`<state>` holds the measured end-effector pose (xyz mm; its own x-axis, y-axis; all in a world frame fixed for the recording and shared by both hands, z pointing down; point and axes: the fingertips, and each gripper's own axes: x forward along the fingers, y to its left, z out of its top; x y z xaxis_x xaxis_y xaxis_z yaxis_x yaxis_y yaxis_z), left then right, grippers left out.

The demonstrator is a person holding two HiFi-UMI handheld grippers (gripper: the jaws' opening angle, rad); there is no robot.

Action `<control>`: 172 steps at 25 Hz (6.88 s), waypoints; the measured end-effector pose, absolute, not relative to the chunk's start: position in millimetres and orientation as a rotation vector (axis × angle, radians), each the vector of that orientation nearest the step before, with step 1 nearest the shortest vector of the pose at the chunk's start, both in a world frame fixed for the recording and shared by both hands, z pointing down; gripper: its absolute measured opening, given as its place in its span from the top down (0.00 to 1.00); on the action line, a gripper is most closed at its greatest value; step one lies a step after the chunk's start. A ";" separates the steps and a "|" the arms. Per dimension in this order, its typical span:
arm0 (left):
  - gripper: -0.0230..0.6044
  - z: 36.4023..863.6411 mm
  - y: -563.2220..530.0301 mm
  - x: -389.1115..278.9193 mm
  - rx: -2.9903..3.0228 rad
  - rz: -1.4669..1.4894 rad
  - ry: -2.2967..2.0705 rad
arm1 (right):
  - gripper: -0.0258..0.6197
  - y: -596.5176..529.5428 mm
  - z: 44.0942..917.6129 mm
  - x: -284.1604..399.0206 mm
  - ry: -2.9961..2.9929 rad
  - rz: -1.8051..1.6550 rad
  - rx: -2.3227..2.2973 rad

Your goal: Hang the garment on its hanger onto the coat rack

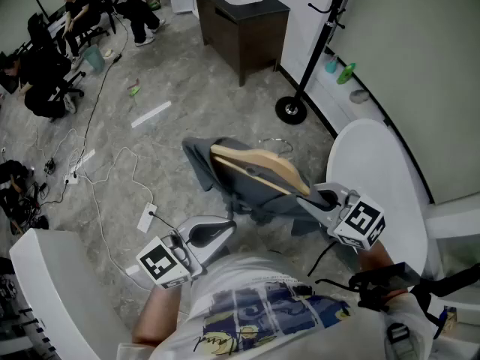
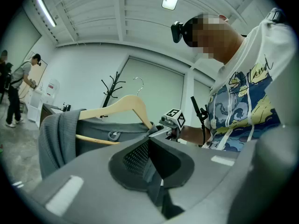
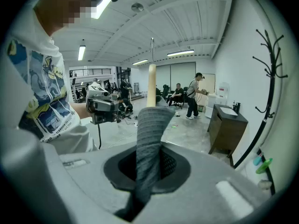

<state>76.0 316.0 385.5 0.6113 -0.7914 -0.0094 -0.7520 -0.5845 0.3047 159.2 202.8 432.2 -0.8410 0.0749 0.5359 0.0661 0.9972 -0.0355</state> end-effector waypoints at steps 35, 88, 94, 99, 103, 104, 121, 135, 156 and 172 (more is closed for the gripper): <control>0.96 385.9 -29.8 -92.7 2.879 -0.029 -0.760 | 0.94 -251.0 284.7 58.3 -2.612 0.016 0.425; 0.96 389.4 -201.9 -92.1 2.797 0.007 -0.941 | 0.71 -619.5 347.1 121.9 -2.530 -0.012 0.884; 0.96 389.5 -170.9 -107.4 2.804 0.026 -0.901 | 0.64 -584.4 323.4 142.9 -2.472 -0.122 1.095; 0.96 386.1 -148.2 -114.8 2.826 0.014 -0.855 | 0.64 -528.1 319.4 139.7 -2.452 -0.187 1.161; 0.96 387.4 -130.4 -117.3 2.839 0.021 -0.809 | 0.67 -465.2 334.0 112.5 -2.481 -0.169 1.101; 0.96 387.5 -125.5 -117.9 2.842 0.024 -0.796 | 0.68 -448.5 339.3 105.1 -2.485 -0.165 1.083; 0.96 395.4 -35.6 -119.5 2.885 0.015 -0.694 | 0.95 -219.1 389.9 15.3 -2.578 -0.092 0.922; 0.96 400.4 -2.7 -104.5 2.892 0.048 -0.675 | 0.96 -123.0 412.0 -21.2 -2.649 -0.006 0.755; 0.96 398.3 8.2 -93.2 2.920 0.038 -0.617 | 0.96 -69.7 416.9 -37.7 -2.675 0.016 0.668; 0.96 398.7 6.7 -99.1 2.921 0.025 -0.623 | 0.96 -62.7 423.7 -52.3 -2.663 0.007 0.609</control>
<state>-99.1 6.7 398.7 0.9133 -0.4044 0.0484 -0.4070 -0.9015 0.1475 -52.3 -62.7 423.7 -0.8219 -0.4158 0.3895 -0.4179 0.9046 0.0839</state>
